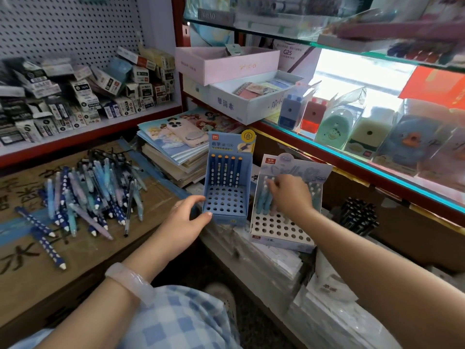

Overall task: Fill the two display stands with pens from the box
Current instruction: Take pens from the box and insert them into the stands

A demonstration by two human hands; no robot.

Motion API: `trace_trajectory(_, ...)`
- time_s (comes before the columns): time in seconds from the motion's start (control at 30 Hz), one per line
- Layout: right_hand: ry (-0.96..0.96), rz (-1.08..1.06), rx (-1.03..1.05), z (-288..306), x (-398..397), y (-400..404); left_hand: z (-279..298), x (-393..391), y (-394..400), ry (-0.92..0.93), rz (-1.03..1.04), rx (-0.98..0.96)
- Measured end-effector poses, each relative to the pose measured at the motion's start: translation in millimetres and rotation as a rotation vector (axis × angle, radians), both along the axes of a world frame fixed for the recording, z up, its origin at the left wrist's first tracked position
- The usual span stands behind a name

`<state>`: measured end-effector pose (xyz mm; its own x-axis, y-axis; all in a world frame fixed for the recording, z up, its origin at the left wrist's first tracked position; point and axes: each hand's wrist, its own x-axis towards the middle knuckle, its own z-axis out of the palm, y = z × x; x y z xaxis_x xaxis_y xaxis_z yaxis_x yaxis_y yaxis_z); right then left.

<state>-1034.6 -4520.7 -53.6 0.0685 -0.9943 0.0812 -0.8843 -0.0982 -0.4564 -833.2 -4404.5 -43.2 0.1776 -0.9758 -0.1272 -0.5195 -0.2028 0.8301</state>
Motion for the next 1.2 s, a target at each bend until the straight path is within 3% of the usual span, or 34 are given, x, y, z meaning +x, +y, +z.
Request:
trace_trajectory(0.23, -0.080, 0.376, -0.032, 64.5, 81.6, 9.5, 18.4, 37.5, 8.4, -0.065, 0.042, -0.059)
trace_trajectory(0.47, -0.037, 0.756, 0.062, 68.9, 183.2, 29.5, 20.9, 107.9, 31.0, -0.118, 0.173, -0.001)
trace_trajectory(0.6, -0.007, 0.843, 0.127, 54.5, 229.0, 38.1, 9.6, 158.0, 48.5, -0.172, 0.294, 0.073)
trace_trajectory(0.77, 0.017, 0.913, 0.184, 39.4, 267.3, 41.6, -8.5, 213.8, 63.5, -0.102, 0.564, 0.152)
trace_trajectory(0.93, 0.061, 0.973, 0.176, 26.3, 293.3, 40.6, -22.4, 244.3, 63.0, -0.058, 0.703, 0.260)
trace_trajectory(1.07, 0.051, 0.989, 0.167, 14.8, 309.0, 35.1, -40.7, 257.9, 54.7, -0.148, 0.565, 0.442)
trace_trajectory(1.2, 0.028, 0.990, 0.172, 6.2, 313.8, 30.7, -65.5, 255.5, 42.2, -0.420, 0.435, 0.544)
